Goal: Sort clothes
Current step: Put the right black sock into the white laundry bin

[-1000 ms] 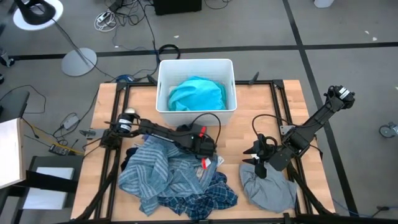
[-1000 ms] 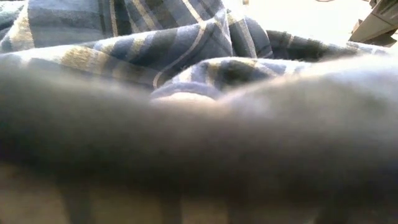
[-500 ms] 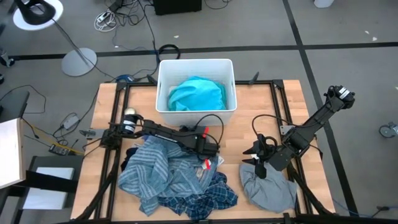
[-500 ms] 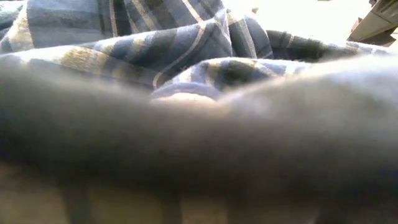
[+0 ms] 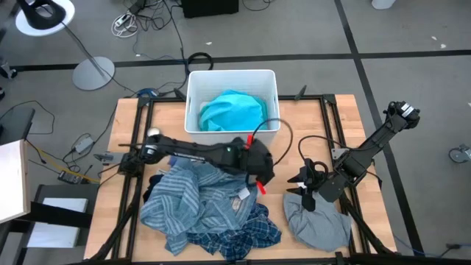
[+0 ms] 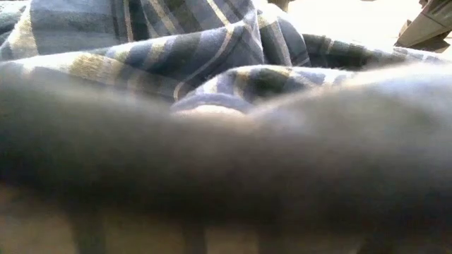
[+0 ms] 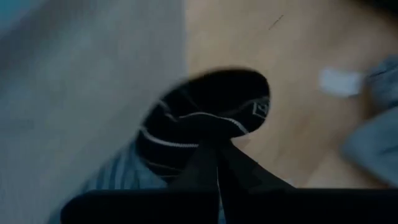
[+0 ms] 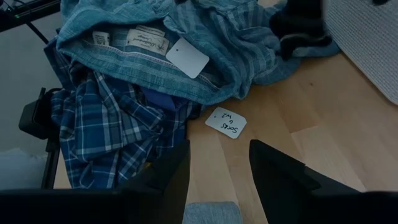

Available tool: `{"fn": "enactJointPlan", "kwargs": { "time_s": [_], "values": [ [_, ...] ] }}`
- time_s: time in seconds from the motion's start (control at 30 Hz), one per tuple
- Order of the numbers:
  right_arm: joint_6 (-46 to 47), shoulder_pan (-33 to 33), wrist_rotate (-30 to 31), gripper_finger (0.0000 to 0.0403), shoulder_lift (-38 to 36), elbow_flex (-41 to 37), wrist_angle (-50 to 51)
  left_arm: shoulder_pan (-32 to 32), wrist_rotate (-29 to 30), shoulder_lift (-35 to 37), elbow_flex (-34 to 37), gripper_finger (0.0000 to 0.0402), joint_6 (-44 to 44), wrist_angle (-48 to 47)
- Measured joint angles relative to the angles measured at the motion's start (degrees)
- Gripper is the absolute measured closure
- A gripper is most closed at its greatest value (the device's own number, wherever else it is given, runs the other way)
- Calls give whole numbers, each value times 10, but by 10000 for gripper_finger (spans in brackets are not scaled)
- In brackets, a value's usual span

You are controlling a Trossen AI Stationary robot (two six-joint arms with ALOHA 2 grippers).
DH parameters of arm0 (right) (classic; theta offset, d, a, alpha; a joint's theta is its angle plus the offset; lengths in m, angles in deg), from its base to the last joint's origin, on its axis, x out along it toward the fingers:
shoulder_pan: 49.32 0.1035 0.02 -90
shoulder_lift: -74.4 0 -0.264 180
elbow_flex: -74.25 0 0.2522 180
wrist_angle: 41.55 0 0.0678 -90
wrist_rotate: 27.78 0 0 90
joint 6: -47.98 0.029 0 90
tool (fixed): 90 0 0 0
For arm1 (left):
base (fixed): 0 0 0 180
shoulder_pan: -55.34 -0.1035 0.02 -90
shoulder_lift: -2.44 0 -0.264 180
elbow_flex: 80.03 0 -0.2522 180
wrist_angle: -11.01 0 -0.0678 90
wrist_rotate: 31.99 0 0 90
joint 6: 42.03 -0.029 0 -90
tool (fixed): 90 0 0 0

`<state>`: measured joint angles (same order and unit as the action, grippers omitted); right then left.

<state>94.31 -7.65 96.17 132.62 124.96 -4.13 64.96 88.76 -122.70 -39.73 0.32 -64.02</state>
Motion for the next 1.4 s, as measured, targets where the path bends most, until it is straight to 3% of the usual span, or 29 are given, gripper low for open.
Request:
{"fn": "enactJointPlan", "kwargs": {
  "time_s": [0.13, 0.27, 0.47, 0.77, 0.93, 1.2, 1.4],
  "values": [
    [0, 0, 0, 237, 0, 0, 0, -19, -5, 0, -90, 401, -80, -5],
    [4, 0, -1, 238, 0, 0, 0, -49, -7, 45, -72, 401, -138, 46],
    [5, 0, -4, 239, 7, 0, 0, -115, -1, 93, -73, 401, -150, 21],
    [1, 0, -6, 241, 8, 0, 0, -186, -4, 101, -69, 393, -225, 9],
    [0, 0, -6, 241, 8, 0, 0, -198, -13, 101, -68, 366, -243, 9],
    [0, 0, -6, 241, 8, 0, 0, -200, -56, 101, -74, 284, -273, -8],
    [0, 0, -6, 242, 8, 0, 1, -164, -59, 101, -74, 270, -276, -60]
  ]
}}
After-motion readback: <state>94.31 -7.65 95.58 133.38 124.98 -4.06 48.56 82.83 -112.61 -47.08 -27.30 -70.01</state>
